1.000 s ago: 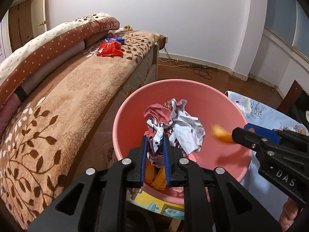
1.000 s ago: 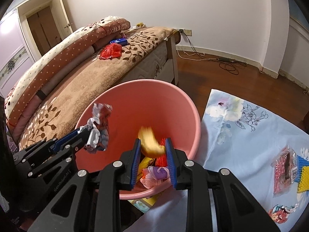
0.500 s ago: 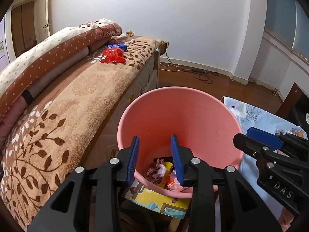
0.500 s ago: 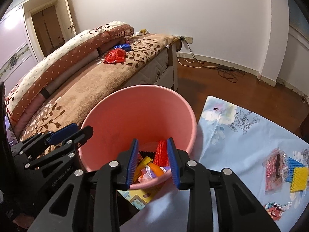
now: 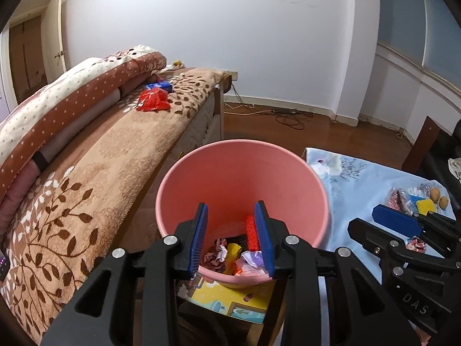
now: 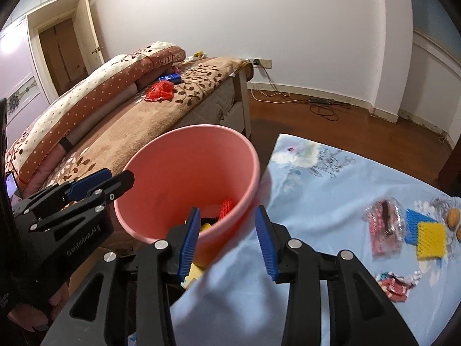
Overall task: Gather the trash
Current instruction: 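Move both open grippers from the bucket back over the table, then grasp the red-and-silver wrapper with the left gripper while the right gripper grasps the yellow foam net, then carry the wrapper and yellow foam net over the pink bucket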
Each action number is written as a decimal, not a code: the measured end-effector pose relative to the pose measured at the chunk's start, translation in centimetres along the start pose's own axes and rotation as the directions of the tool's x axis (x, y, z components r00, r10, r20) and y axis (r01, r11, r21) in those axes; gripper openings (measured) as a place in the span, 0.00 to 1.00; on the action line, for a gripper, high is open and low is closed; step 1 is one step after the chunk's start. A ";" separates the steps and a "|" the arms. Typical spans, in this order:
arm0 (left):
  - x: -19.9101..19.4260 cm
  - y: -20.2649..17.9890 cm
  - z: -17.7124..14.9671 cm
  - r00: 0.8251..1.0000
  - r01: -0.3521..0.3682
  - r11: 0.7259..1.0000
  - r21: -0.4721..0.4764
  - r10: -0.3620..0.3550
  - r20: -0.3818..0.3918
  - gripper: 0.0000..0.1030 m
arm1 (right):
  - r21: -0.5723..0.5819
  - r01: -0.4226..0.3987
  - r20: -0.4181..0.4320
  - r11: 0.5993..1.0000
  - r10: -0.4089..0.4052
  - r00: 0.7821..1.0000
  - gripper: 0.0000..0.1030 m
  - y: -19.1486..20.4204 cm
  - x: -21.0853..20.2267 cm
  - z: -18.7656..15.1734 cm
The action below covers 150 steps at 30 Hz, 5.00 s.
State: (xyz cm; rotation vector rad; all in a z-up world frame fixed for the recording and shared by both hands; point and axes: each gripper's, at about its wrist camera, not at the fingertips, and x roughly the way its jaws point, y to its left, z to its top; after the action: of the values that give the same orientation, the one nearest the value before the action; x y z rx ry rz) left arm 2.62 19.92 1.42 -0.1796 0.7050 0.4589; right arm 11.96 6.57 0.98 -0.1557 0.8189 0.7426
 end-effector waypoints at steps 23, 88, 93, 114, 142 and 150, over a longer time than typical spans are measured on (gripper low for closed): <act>0.5 -7.9 -1.5 0.989 0.137 0.983 0.120 -0.130 -0.065 0.33 | 0.175 0.196 -0.038 0.965 -0.192 0.981 0.41 -9.5 -4.1 -5.3; 6.7 -27.9 -6.1 0.758 0.652 0.620 0.436 -0.526 -0.387 0.44 | 0.543 0.253 -0.071 0.801 -0.256 0.964 0.43 -26.6 -8.1 -12.1; 6.8 -26.7 -5.5 0.761 0.647 0.666 0.371 -0.536 -0.366 0.12 | 0.571 0.204 -0.042 0.795 -0.219 0.975 0.44 -27.2 -7.3 -10.9; 4.5 -22.6 -5.1 0.764 0.641 0.715 0.277 -0.563 -0.315 0.09 | 0.794 0.141 -0.044 0.591 -0.176 0.983 0.11 -31.4 -2.0 -9.0; 1.1 -16.2 -1.9 0.870 0.493 0.851 0.181 -0.476 -0.129 0.09 | 0.484 0.232 0.061 0.843 -0.297 0.953 0.04 -20.4 -9.2 -6.9; 0.1 -13.1 -1.0 0.918 0.396 0.904 0.159 -0.392 -0.062 0.09 | 0.370 0.208 0.068 0.906 -0.249 0.966 0.04 -15.9 -7.6 -4.9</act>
State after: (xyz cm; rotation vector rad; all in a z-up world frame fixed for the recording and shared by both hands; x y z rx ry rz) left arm 8.19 8.06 0.65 -0.1641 0.7107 0.0068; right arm 15.94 -11.27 0.70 0.1194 0.7978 0.3658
